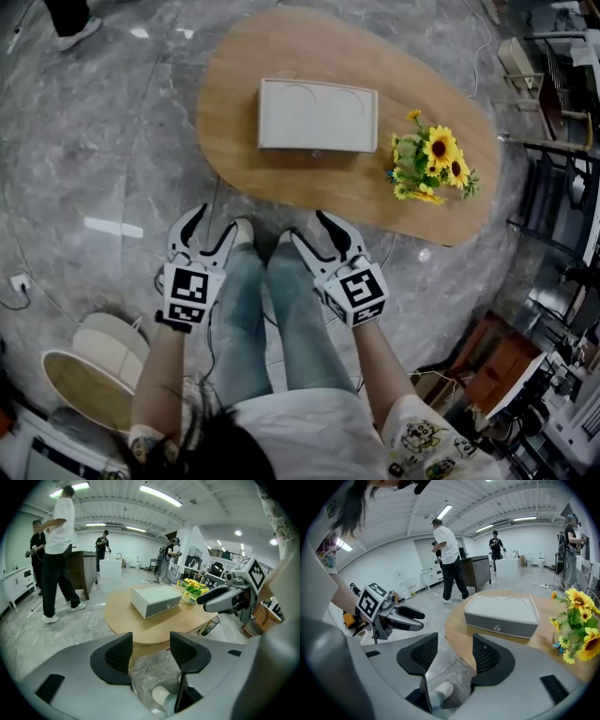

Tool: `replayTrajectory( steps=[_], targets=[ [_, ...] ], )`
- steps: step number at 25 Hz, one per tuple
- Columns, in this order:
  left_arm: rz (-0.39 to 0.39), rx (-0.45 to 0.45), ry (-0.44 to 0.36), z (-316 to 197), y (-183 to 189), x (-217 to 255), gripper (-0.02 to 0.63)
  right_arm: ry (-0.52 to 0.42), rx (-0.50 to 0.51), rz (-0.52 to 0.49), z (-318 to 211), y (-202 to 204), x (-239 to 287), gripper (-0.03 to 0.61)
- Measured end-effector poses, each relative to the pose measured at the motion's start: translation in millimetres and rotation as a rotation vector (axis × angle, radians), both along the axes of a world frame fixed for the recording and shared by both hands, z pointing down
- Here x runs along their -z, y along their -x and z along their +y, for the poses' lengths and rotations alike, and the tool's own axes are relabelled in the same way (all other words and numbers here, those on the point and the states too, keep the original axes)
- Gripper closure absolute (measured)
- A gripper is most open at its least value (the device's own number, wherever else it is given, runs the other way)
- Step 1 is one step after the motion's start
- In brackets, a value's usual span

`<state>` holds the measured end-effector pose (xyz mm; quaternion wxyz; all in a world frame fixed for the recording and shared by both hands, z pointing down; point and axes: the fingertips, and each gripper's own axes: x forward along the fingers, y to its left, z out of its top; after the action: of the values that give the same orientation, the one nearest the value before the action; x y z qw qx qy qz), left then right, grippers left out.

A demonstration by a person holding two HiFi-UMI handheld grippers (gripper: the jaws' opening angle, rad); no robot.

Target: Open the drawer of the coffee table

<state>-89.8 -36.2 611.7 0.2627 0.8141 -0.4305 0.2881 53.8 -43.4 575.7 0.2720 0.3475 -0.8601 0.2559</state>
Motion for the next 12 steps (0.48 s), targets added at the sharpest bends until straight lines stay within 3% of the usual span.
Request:
replayTrajectory(
  steps=[12],
  targets=[
    [-0.079,-0.127,0.089,-2,0,-100,0.388,0.031,0.113,0.034,3,9,-54,0.377]
  ],
)
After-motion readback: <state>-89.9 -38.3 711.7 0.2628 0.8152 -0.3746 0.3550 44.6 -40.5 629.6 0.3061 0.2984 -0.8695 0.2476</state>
